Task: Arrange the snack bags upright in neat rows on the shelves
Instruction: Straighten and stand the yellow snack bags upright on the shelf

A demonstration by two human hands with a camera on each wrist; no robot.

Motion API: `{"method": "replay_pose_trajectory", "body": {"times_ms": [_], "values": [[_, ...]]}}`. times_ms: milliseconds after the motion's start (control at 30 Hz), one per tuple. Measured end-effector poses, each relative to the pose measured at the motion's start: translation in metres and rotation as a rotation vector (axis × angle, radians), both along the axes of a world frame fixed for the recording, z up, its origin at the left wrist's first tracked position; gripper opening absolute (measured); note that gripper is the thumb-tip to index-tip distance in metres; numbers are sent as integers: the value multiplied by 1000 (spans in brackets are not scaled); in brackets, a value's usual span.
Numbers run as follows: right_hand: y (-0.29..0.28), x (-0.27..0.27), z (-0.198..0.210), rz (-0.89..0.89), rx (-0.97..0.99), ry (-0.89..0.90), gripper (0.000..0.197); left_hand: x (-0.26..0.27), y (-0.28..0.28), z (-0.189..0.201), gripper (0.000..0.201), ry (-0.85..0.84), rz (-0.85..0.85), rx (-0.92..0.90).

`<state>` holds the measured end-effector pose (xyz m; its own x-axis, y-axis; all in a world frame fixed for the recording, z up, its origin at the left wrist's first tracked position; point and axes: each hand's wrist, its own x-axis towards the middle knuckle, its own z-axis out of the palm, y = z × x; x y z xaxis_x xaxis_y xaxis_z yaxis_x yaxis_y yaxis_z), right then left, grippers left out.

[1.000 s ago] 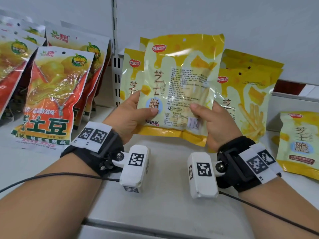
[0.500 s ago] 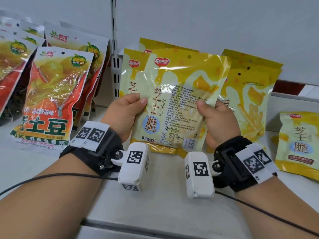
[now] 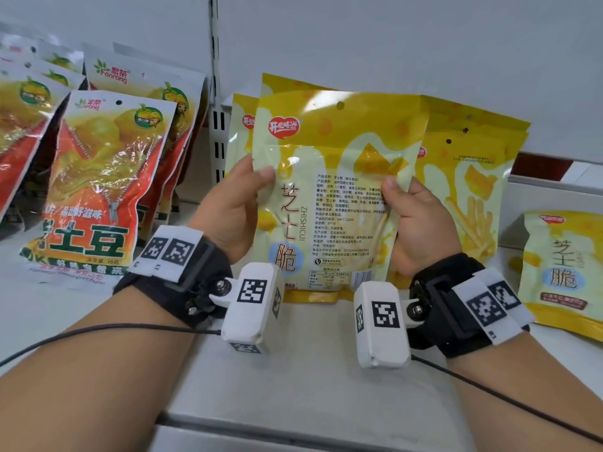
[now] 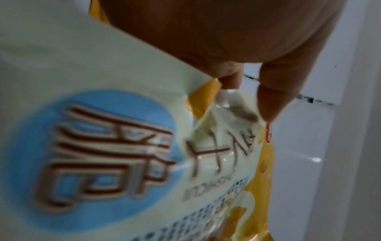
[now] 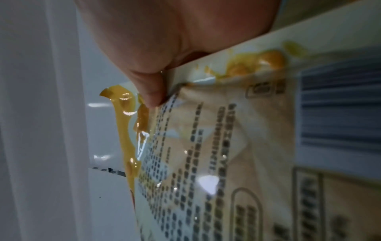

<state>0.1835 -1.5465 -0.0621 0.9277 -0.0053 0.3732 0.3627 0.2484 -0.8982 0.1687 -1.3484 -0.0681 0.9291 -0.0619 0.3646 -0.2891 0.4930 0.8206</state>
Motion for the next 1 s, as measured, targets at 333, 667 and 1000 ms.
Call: {"method": "replay_pose_trajectory", "body": {"times_ms": [333,667,1000], "values": [[-3,-12,8,12,11,12,24,1,-7,19,26,-54,147,-18],[-34,-42,24,-226,-106,-3,11,-13,-34,48,22,-33,179,-2],[-90,-91,35,-58,-515,-122,81,-64,-150,80,52,-138,-195,119]]}}
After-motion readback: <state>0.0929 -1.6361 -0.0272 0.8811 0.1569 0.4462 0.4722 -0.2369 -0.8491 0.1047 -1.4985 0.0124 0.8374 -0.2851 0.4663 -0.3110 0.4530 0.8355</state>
